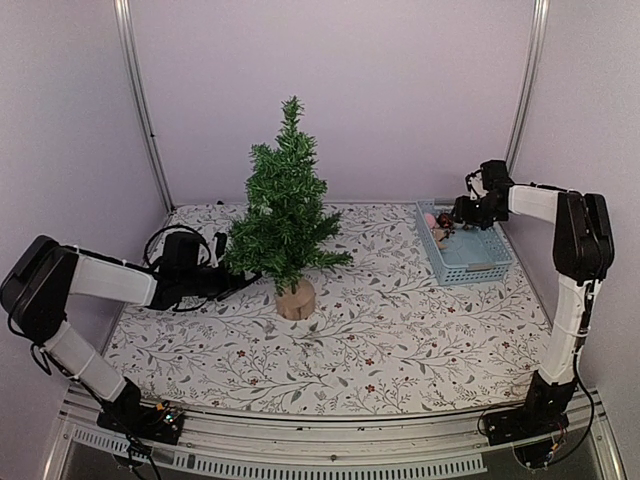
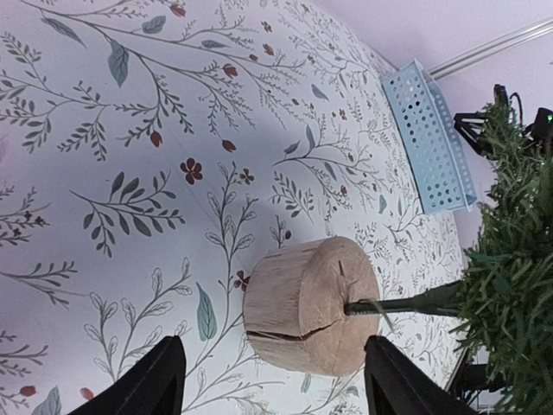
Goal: Decorate the small christmas tree
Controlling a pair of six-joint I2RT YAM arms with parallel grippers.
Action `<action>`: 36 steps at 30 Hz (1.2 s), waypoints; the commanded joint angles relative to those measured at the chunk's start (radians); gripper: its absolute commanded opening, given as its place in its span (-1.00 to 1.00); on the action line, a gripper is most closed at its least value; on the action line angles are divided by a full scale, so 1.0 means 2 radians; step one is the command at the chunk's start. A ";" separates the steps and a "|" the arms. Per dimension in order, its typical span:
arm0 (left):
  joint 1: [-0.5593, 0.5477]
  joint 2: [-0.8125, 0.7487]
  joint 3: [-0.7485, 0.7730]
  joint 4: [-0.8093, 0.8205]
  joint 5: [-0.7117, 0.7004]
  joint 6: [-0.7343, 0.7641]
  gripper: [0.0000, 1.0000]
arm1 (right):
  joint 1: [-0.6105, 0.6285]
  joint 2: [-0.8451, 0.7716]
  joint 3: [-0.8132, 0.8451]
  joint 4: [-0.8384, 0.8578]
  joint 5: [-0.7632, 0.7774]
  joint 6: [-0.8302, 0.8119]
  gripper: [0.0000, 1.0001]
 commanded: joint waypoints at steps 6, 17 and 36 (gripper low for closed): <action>0.011 -0.028 -0.002 -0.031 -0.019 0.017 0.44 | 0.001 0.063 0.053 0.009 -0.026 0.026 -0.12; 0.017 -0.048 -0.003 -0.051 -0.030 0.023 0.43 | 0.001 0.048 0.052 0.004 -0.019 0.023 -1.00; 0.050 -0.176 -0.008 -0.113 -0.111 0.041 0.50 | 0.002 -0.174 0.006 0.005 -0.045 -0.019 -1.00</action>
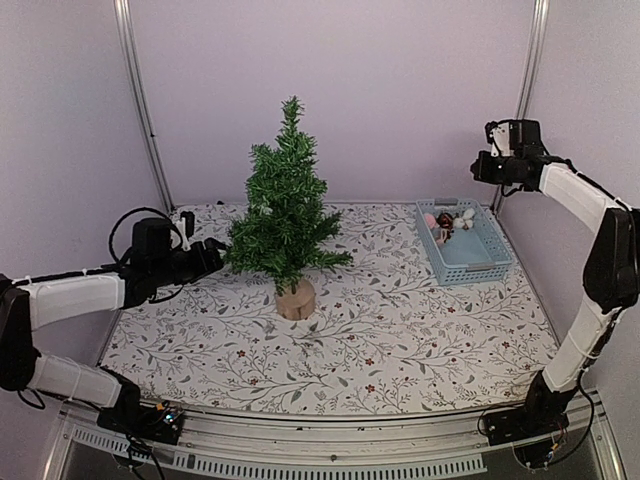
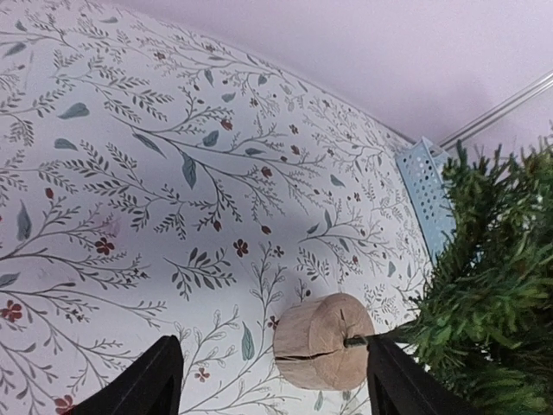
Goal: Decorate the small christmas tree
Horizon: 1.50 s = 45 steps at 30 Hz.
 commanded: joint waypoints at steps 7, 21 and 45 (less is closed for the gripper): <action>0.024 -0.080 0.003 -0.030 -0.041 0.030 0.52 | 0.006 -0.129 0.001 0.036 -0.055 -0.019 -1.00; 0.025 -0.134 0.034 -0.045 -0.038 0.063 0.52 | 0.030 -0.226 0.064 0.089 -0.147 -0.002 -1.00; -0.208 -0.182 0.183 -0.033 -0.061 0.279 0.50 | 0.050 -0.289 0.014 0.147 -0.334 0.048 -1.00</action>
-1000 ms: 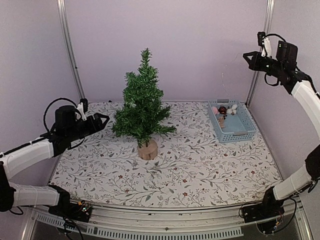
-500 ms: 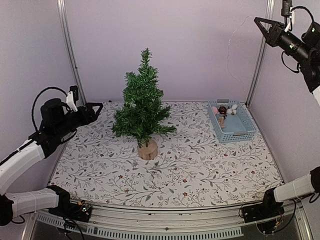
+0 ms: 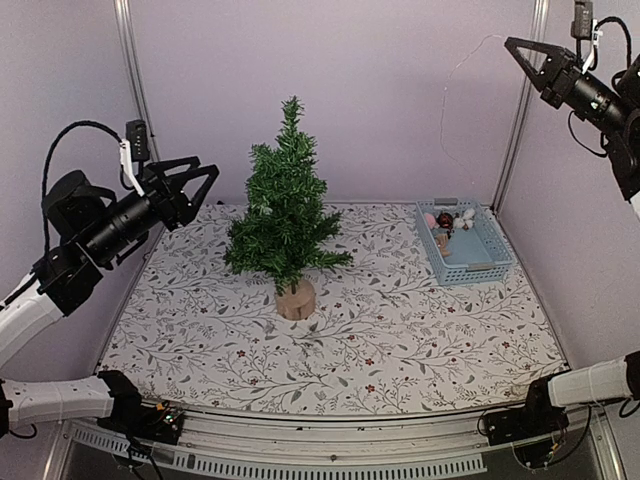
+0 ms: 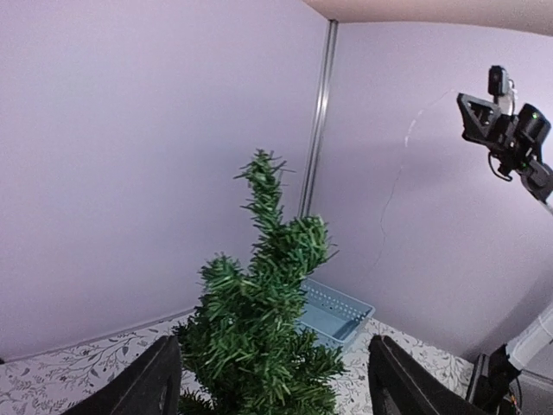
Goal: Decorate the small christmas tree
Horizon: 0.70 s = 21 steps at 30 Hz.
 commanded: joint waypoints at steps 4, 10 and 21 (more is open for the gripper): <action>-0.155 0.100 0.129 -0.061 -0.046 0.157 0.45 | 0.029 -0.017 -0.079 -0.067 -0.054 -0.067 -1.00; -0.245 0.192 0.231 -0.109 -0.084 0.230 0.38 | 0.088 -0.025 -0.144 -0.122 -0.068 -0.137 -1.00; -0.323 0.319 0.302 -0.115 -0.127 0.334 0.32 | 0.212 -0.026 -0.188 -0.184 -0.049 -0.199 -1.00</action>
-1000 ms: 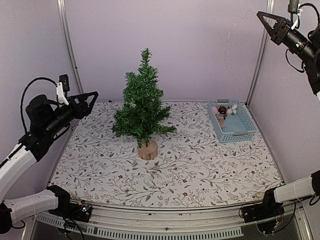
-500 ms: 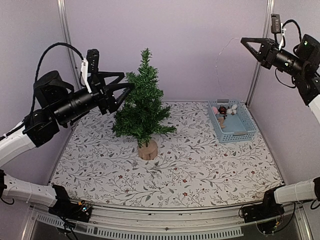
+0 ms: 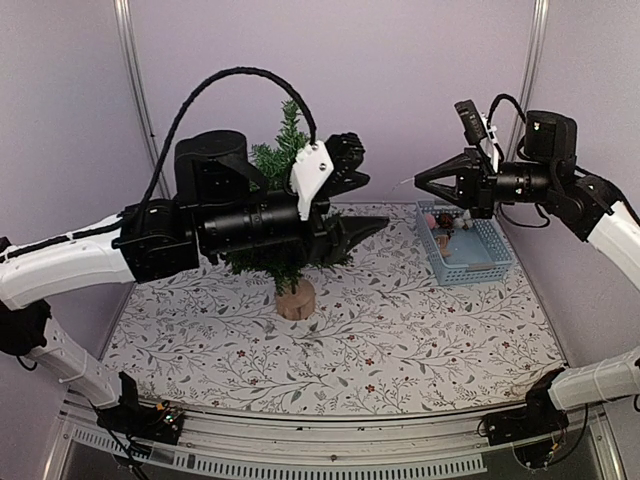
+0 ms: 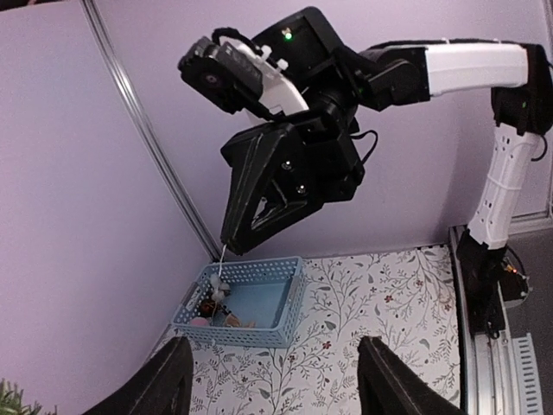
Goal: Decorate the small christmas tree
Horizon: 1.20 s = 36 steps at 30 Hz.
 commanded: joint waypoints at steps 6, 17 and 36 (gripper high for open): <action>-0.030 0.070 0.046 -0.022 -0.081 0.069 0.11 | 0.067 -0.014 -0.013 -0.038 0.006 -0.035 -1.00; -0.029 0.084 0.043 0.009 -0.139 0.064 -1.00 | 0.088 -0.015 -0.028 -0.043 0.030 -0.052 -1.00; -0.004 0.015 0.030 0.153 -0.180 0.043 -1.00 | -0.028 -0.141 -0.275 0.152 0.307 0.019 0.98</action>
